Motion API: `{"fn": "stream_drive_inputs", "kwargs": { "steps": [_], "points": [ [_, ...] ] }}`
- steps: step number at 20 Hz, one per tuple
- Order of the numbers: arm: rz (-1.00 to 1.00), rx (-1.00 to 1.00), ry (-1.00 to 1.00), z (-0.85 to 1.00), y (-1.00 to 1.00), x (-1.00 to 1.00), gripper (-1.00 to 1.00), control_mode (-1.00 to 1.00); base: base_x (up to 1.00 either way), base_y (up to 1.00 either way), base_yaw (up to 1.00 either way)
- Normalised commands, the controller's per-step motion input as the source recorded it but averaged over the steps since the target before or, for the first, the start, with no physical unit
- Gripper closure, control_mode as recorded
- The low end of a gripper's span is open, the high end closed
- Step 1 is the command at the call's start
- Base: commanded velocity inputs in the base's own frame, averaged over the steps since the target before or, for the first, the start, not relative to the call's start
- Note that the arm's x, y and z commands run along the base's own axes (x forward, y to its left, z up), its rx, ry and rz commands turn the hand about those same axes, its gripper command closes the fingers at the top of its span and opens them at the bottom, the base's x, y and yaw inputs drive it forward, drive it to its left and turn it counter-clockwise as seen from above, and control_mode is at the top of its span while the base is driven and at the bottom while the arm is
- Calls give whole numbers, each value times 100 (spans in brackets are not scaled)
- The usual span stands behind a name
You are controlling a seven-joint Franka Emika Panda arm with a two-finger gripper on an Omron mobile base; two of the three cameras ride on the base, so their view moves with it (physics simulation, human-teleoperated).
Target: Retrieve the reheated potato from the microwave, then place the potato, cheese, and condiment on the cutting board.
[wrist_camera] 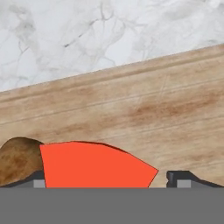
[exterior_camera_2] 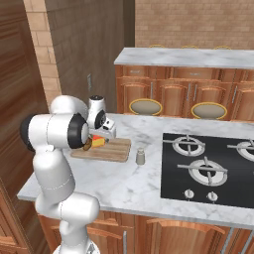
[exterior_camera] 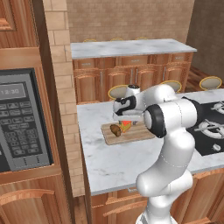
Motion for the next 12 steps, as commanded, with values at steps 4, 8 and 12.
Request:
{"fn": "stream_drive_inputs", "kwargs": {
  "steps": [4, 8, 12],
  "points": [
    [0, -2, 0, -20, 0, 2, -100, -100, 0, 0, 0],
    [0, 0, 0, -1, 0, 0, -100, -100, 0, 0, 0],
    [1, 0, -2, 0, -4, 0, -100, -100, 0, 0, 0]
  ]
}}
